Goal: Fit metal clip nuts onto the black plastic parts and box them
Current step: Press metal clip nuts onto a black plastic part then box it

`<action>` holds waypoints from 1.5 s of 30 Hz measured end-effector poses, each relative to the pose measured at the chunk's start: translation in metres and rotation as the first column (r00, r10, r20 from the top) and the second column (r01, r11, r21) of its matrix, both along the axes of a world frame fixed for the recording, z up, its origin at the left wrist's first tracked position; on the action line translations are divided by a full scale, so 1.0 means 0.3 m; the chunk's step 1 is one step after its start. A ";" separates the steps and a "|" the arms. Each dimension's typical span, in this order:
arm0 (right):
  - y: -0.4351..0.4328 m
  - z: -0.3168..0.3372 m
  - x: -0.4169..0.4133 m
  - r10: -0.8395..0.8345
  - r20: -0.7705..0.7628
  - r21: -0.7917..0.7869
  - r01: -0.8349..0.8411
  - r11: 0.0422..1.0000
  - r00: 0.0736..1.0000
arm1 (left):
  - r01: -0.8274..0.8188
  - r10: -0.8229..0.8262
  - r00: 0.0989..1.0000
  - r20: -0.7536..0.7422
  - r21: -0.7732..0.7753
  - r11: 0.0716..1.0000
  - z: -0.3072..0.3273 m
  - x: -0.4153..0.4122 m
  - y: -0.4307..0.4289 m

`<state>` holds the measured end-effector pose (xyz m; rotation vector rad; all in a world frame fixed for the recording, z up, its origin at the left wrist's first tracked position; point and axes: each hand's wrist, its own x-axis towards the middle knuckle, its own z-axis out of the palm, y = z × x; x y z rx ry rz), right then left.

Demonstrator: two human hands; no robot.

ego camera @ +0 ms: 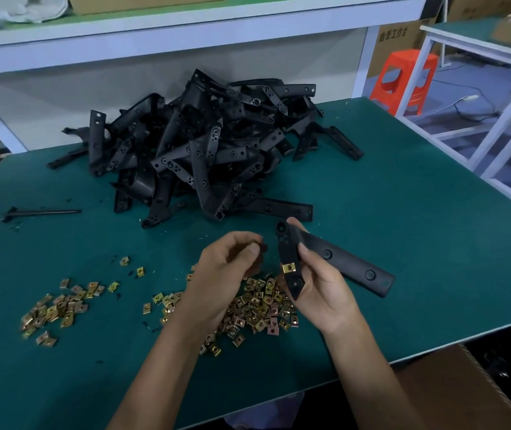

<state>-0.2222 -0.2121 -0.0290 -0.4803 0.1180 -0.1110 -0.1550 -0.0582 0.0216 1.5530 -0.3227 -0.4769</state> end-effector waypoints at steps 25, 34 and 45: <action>0.002 0.005 -0.006 0.087 0.005 -0.106 -0.086 0.991 0.996 | 0.077 -0.076 0.997 -0.026 0.006 0.997 0.046 0.014 0.013; 0.010 0.013 -0.004 0.150 -0.025 -0.252 -0.151 0.956 0.988 | 0.108 -0.115 0.992 0.053 0.122 0.987 0.078 0.022 0.035; 0.015 0.011 -0.009 0.210 -0.056 -0.289 -0.217 0.933 0.976 | 0.198 -0.222 0.968 0.116 0.191 0.962 0.103 0.014 0.053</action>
